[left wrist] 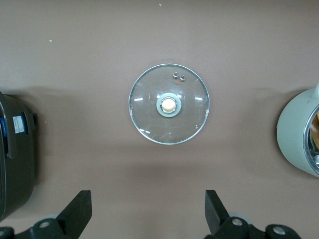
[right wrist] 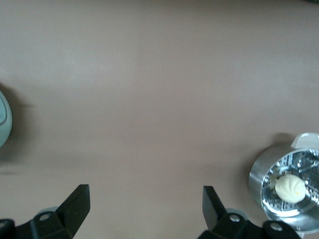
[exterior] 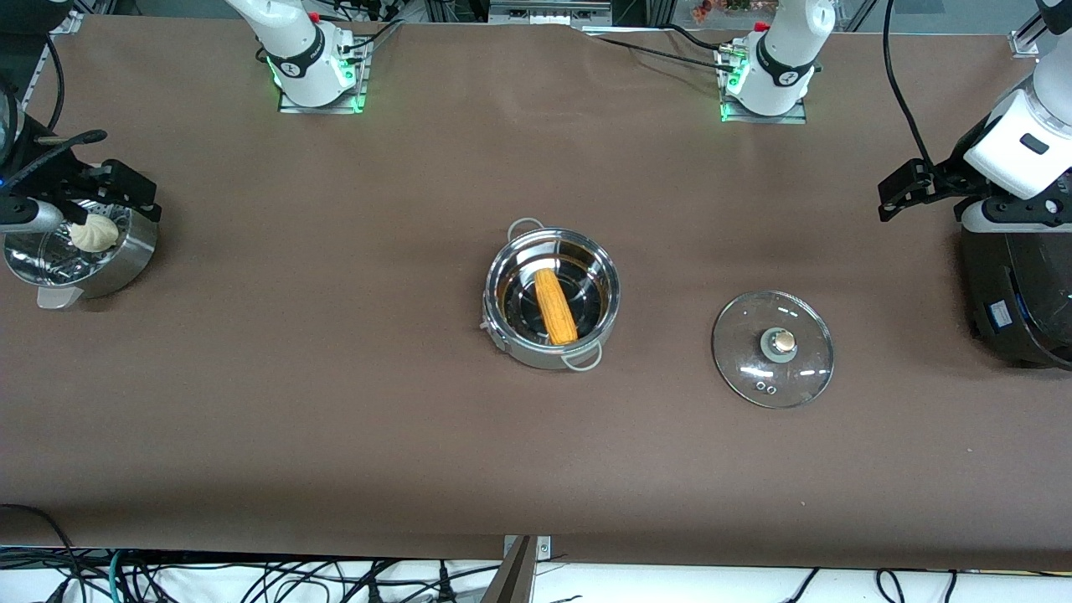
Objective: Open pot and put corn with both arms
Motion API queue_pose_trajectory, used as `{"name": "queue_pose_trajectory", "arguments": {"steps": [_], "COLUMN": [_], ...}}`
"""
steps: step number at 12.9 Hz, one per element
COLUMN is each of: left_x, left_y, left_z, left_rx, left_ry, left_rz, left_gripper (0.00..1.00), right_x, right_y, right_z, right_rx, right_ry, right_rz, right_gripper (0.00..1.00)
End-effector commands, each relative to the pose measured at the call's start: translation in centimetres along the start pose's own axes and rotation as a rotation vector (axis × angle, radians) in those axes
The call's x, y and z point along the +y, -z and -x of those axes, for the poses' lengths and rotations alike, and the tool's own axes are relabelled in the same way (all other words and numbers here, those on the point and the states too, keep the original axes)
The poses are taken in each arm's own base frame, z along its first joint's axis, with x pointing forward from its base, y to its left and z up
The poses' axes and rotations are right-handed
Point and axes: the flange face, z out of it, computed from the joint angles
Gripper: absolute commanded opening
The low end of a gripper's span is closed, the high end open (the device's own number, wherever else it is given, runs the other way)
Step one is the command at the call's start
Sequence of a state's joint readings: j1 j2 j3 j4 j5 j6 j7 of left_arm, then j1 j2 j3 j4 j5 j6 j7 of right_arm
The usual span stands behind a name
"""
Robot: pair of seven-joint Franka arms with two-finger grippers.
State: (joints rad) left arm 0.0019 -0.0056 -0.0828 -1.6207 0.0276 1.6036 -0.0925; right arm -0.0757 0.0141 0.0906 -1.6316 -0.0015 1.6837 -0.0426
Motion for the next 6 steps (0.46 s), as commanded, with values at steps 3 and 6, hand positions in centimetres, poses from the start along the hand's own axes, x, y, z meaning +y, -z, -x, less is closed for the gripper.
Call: {"name": "queue_pose_trajectory", "arguments": {"steps": [3, 6], "left_x": [-0.04, 0.01], "left_y": [0.04, 0.0], "left_z": [-0.75, -0.48], "left_rx": [-0.014, -0.028], "left_ry": [0.021, 0.014], "left_rz": [0.061, 0.049], "left_gripper": [1.0, 1.0], "right_x": [1.05, 1.11], "right_y": [-0.28, -0.43], "right_z": [-0.79, -0.9], "right_rx": [0.001, 0.001], "right_ry": [-0.014, -0.012], "right_rz": [-0.011, -0.006], "right_gripper": [1.0, 1.0]}}
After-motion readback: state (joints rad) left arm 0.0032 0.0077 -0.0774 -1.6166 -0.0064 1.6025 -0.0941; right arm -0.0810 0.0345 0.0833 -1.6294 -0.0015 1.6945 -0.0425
